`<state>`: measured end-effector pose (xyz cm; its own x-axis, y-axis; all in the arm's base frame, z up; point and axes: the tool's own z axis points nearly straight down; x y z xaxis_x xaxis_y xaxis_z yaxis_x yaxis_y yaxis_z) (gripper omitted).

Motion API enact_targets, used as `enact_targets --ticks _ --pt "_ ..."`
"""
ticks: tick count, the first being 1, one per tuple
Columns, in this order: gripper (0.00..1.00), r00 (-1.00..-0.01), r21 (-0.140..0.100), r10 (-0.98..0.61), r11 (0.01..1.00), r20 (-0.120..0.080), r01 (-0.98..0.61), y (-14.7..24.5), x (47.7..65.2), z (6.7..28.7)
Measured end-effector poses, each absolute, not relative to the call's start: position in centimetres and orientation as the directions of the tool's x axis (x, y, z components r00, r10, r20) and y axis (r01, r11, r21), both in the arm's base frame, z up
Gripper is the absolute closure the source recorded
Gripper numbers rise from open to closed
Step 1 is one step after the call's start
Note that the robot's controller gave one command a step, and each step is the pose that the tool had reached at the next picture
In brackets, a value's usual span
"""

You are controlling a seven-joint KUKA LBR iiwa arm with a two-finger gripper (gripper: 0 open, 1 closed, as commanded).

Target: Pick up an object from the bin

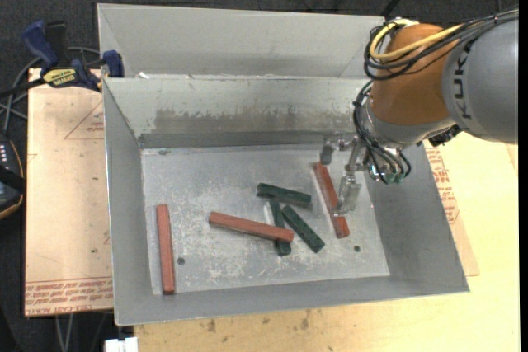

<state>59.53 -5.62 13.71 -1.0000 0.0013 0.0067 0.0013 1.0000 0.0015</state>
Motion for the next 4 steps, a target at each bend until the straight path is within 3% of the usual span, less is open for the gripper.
enact_targets --ticks 1,2,3,4 --pt "0.00 -0.959 0.003 0.283 0.959 0.005 0.283 1.3 59.2 9.7" --pt "0.00 -0.996 0.002 0.088 0.996 -0.003 0.088 0.8 63.4 7.2" --pt "1.00 -0.996 0.002 0.086 0.996 -0.004 0.086 0.8 63.4 7.1" --pt "1.00 -0.994 0.000 -0.108 0.994 -0.014 -0.108 2.0 61.4 31.0"
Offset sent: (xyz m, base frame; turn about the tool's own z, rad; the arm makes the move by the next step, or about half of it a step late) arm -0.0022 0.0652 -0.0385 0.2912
